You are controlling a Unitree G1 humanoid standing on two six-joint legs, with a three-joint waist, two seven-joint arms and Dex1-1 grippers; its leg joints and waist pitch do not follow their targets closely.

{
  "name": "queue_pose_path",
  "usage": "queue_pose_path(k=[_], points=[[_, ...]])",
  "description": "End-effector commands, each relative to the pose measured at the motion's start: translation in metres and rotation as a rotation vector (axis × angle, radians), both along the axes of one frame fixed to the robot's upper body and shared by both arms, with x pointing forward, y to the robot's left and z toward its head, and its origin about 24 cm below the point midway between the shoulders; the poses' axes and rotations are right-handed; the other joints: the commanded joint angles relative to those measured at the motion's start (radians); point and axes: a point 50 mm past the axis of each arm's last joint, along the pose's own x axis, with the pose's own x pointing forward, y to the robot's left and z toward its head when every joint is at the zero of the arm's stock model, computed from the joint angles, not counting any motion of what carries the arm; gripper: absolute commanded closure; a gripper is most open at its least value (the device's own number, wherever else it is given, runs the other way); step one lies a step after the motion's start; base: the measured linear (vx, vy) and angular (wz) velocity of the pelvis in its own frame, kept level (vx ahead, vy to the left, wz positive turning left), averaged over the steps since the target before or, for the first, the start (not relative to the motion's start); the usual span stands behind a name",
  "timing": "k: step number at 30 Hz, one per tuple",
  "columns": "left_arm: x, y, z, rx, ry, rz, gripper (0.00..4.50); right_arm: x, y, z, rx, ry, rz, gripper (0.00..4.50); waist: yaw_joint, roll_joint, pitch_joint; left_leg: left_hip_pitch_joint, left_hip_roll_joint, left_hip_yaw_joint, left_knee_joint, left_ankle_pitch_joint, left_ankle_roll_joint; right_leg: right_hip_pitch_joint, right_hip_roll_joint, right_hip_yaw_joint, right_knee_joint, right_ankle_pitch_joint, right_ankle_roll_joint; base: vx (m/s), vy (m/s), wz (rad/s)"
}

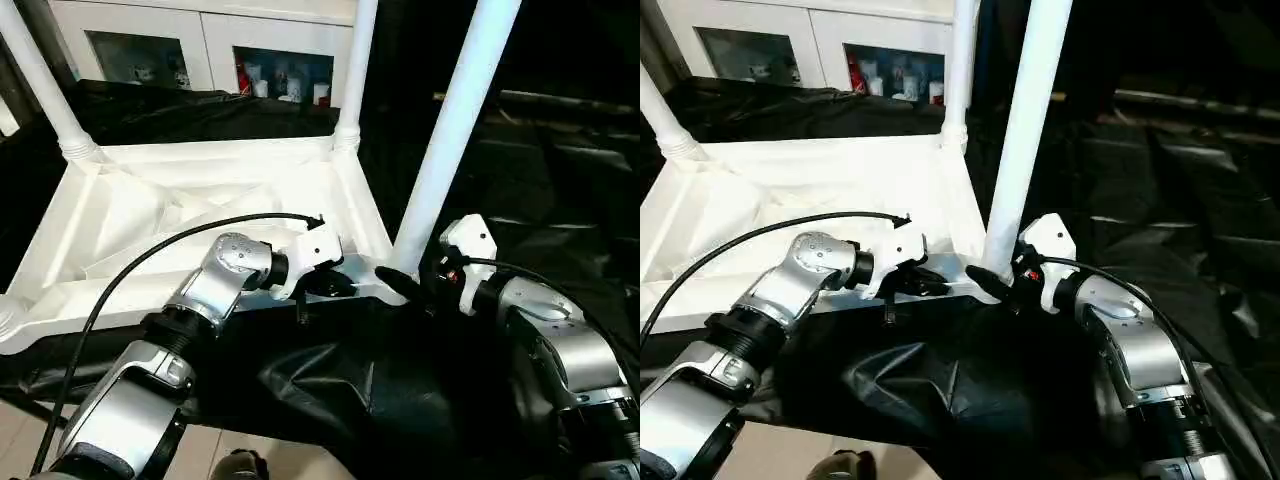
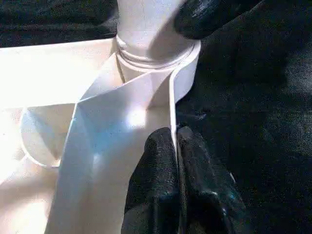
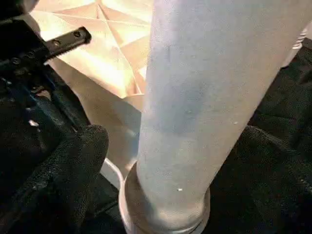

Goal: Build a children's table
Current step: Rotate leg to tighten

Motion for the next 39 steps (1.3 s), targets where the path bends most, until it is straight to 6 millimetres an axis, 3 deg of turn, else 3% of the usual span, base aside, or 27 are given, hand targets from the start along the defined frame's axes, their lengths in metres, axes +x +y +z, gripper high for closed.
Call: queue_pose_path(k=[1, 15, 19, 22, 26, 29, 33, 34, 35, 36, 37, 38, 39], points=[[0.003, -0.001, 0.011, -0.012, -0.044, -0.017, 4.5, -0.001, -0.005, 0.004, 0.004, 0.003, -0.001, 0.35, -0.001, -0.015, -0.103, 0.032, 0.008, -0.009, -0.068, -0.398, 0.006, 0.047, -0.007, 0.003, -0.074, -0.459, -0.112, 0.0, 0.0, 0.0], [0.002, 0.001, 0.009, -0.004, -0.042, -0.027, 4.5, 0.001, -0.007, -0.006, 0.007, 0.051, 0.013, 1.41, -0.004, -0.016, -0.098, 0.038, 0.005, -0.014, -0.064, -0.457, -0.004, 0.038, -0.01, -0.011, -0.094, -0.579, -0.07, 0.0, 0.0, 0.0], [0.002, 0.001, 0.01, -0.001, -0.041, -0.031, 4.5, 0.002, -0.004, -0.008, 0.01, 0.055, 0.021, 1.84, -0.006, -0.014, -0.097, 0.041, 0.004, -0.016, -0.061, -0.481, -0.007, 0.038, -0.013, -0.021, -0.103, -0.608, -0.061, 0.0, 0.0, 0.0], [0.002, 0.0, 0.01, -0.001, -0.041, -0.036, 4.5, 0.003, -0.003, -0.008, 0.013, 0.058, 0.026, 2.12, -0.009, -0.004, -0.098, 0.043, 0.012, -0.024, -0.07, -0.507, -0.014, 0.047, -0.015, -0.034, -0.104, -0.579, -0.066, 0.0, 0.0, 0.0], [0.002, 0.0, 0.011, -0.003, -0.039, -0.043, 4.5, 0.003, -0.002, -0.009, 0.014, 0.058, 0.031, 2.38, -0.011, -0.01, -0.095, 0.051, 0.007, -0.024, -0.067, -0.539, -0.019, 0.043, -0.015, -0.039, -0.113, -0.59, -0.069, 0.0, 0.0, 0.0], [0.0, -0.001, 0.012, -0.006, -0.032, -0.058, 4.5, 0.003, -0.001, -0.009, 0.015, 0.061, 0.04, 2.52, -0.013, -0.006, -0.094, 0.054, 0.009, -0.027, -0.067, -0.547, -0.019, 0.044, -0.016, -0.045, -0.118, -0.604, -0.062, 0.0, 0.0, 0.0], [-0.002, -0.002, 0.011, -0.007, -0.026, -0.072, 4.5, 0.002, -0.002, -0.01, 0.013, 0.064, 0.046, 2.57, -0.022, 0.014, -0.086, 0.067, 0.028, -0.042, -0.084, -0.68, -0.037, 0.058, -0.009, -0.079, -0.126, -0.562, -0.061, 0.0, 0.0, 0.0], [-0.001, -0.003, 0.011, -0.007, -0.026, -0.072, 4.5, 0.002, -0.002, -0.01, 0.012, 0.064, 0.047, 2.57, -0.023, 0.022, -0.082, 0.065, 0.042, -0.047, -0.108, -0.756, -0.052, 0.07, 0.002, -0.087, -0.109, -0.513, -0.066, 0.0, 0.0, 0.0], [-0.001, -0.003, 0.011, -0.007, -0.027, -0.073, 4.5, 0.002, -0.002, -0.01, 0.011, 0.064, 0.048, 2.57, -0.016, 0.031, -0.077, 0.041, 0.066, -0.041, -0.154, -0.84, -0.068, 0.095, 0.019, -0.087, -0.04, -0.407, -0.09, 0.0, 0.0, 0.0], [-0.001, -0.003, 0.012, -0.006, -0.027, -0.074, 4.5, 0.003, -0.003, -0.009, 0.01, 0.063, 0.047, 2.57, -0.001, 0.038, -0.075, 0.018, 0.081, -0.029, -0.186, -0.886, -0.079, 0.112, 0.029, -0.082, 0.035, -0.324, -0.106, 0.0, 0.0, 0.0], [-0.001, -0.003, 0.012, -0.006, -0.027, -0.074, 4.5, 0.003, -0.003, -0.009, 0.009, 0.062, 0.046, 2.57, 0.024, 0.036, -0.071, -0.005, 0.089, -0.01, -0.21, -0.914, -0.078, 0.118, 0.037, -0.07, 0.1, -0.254, -0.104, -0.05, -0.08, 0.2], [-0.001, -0.004, 0.012, -0.006, -0.028, -0.076, 4.5, 0.003, -0.004, -0.009, -0.004, 0.052, 0.038, 2.57, 0.025, -0.041, -0.079, 0.061, 0.034, 0.022, -0.113, -0.753, -0.074, 0.041, 0.016, 0.006, 0.026, -0.585, -0.042, -0.05, -0.08, 0.2], [-0.001, -0.004, 0.012, -0.006, -0.028, -0.076, 4.5, 0.003, -0.004, -0.009, -0.004, 0.052, 0.038, 2.57, 0.031, -0.062, -0.078, 0.131, -0.009, 0.01, 0.026, -0.595, -0.077, -0.042, -0.051, -0.01, -0.109, -0.908, -0.014, 0.005, -0.123, 0.17]])
